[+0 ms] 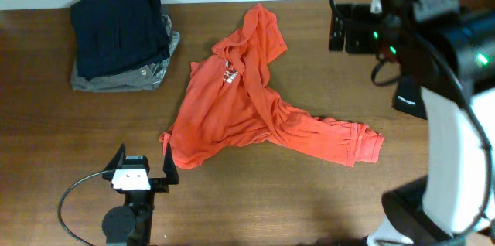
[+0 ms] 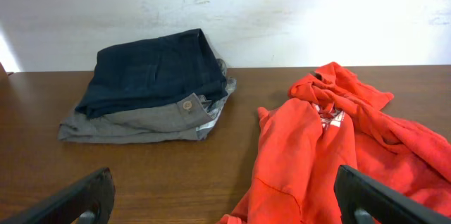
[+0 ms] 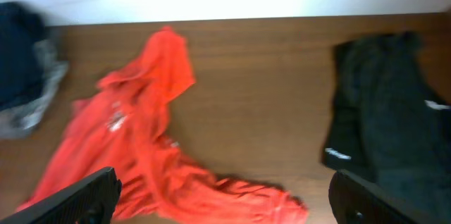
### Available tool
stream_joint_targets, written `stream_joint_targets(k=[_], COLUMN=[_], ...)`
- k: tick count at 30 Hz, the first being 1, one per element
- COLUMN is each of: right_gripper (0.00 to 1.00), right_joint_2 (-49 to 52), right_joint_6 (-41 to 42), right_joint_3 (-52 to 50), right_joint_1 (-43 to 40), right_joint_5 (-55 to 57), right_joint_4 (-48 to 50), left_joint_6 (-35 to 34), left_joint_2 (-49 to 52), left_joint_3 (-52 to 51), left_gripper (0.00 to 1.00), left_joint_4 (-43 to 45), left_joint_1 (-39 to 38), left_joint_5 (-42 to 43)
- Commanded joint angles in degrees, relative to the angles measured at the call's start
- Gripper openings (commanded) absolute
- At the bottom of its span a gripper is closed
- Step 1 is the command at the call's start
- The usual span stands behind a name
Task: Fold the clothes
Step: 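Lower the right gripper and grasp the shirt's right hem corner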
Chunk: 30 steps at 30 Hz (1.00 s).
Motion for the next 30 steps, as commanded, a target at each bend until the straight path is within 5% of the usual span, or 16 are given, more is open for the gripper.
stream_joint_targets(k=[1, 19, 24, 30], right_gripper=[0.99, 0.99, 0.99, 0.99], right_joint_2=[-2.84, -43.95, -46.01, -39.56], right_joint_6=[-0.13, 21.53, 21.59, 22.47], right_joint_3=[-4.57, -66.38, -81.55, -86.51], right_joint_1=[1.38, 1.55, 1.44, -4.68], right_joint_5=[-6.4, 5.62, 3.96, 3.96], right_joint_4=[-0.39, 4.42, 12.85, 19.85], left_joint_6=[-0.52, -0.52, -0.52, -0.52], left_joint_2=[-0.33, -0.33, -0.33, -0.33], left_joint_3=[-0.07, -0.07, -0.07, -0.07], left_gripper=[0.99, 0.99, 0.99, 0.99], left_joint_4=[-0.46, -0.44, -0.44, -0.46], left_joint_1=[0.35, 0.35, 0.35, 0.35], left_joint_5=[0.66, 0.72, 0.7, 0.7])
